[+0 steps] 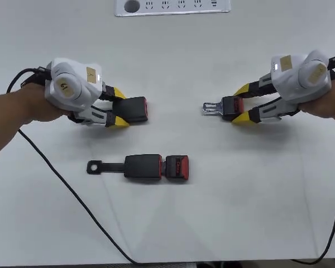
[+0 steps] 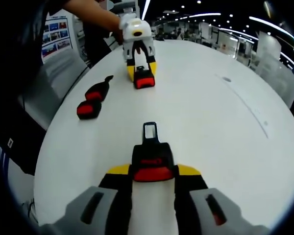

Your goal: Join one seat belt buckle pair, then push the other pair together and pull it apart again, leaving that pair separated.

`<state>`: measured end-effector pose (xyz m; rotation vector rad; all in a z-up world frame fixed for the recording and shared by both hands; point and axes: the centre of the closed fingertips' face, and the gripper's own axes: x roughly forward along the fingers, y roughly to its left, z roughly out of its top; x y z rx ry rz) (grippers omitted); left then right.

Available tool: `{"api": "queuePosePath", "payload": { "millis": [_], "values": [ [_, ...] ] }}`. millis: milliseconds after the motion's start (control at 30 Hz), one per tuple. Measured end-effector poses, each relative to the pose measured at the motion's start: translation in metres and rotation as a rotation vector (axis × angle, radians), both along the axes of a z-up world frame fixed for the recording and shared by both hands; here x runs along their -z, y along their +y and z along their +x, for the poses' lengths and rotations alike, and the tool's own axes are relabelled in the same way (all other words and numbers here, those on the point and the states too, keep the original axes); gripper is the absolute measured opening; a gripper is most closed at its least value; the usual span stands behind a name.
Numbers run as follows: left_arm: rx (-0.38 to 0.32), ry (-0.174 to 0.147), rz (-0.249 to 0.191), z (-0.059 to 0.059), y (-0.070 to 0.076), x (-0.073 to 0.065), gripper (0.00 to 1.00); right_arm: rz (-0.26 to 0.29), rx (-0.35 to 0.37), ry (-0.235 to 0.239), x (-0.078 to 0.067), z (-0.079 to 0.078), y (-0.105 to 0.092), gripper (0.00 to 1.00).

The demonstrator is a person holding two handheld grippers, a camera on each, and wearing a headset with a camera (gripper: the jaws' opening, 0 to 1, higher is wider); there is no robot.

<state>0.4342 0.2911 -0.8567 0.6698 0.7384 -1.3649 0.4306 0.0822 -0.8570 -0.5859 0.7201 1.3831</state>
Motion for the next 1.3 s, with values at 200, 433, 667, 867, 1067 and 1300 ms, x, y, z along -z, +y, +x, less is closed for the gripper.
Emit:
{"api": "queuePosePath", "payload": {
  "millis": [200,433,667,867,1067,1300],
  "values": [
    [0.000,-0.001,-0.001,0.000,0.000,0.000,0.33,0.024,-0.007,0.001,-0.001,0.000,0.010,0.31],
    [0.003,-0.003,-0.002,0.000,0.000,0.000,0.33,0.046,-0.004,-0.003,-0.001,0.002,0.027,0.31],
    [0.001,-0.002,-0.002,0.000,0.001,0.001,0.33,0.069,-0.009,-0.004,-0.002,0.002,0.050,0.32],
    [0.001,-0.001,-0.002,-0.001,0.001,0.001,0.33,0.075,-0.020,-0.001,-0.002,0.002,0.070,0.32],
    [0.002,-0.002,-0.001,-0.001,0.001,0.000,0.33,0.085,-0.023,0.002,-0.002,0.002,0.089,0.32],
    [0.000,0.000,0.007,-0.001,0.001,0.001,0.33,0.057,-0.047,0.005,-0.001,0.002,0.105,0.32]
  ]
}}
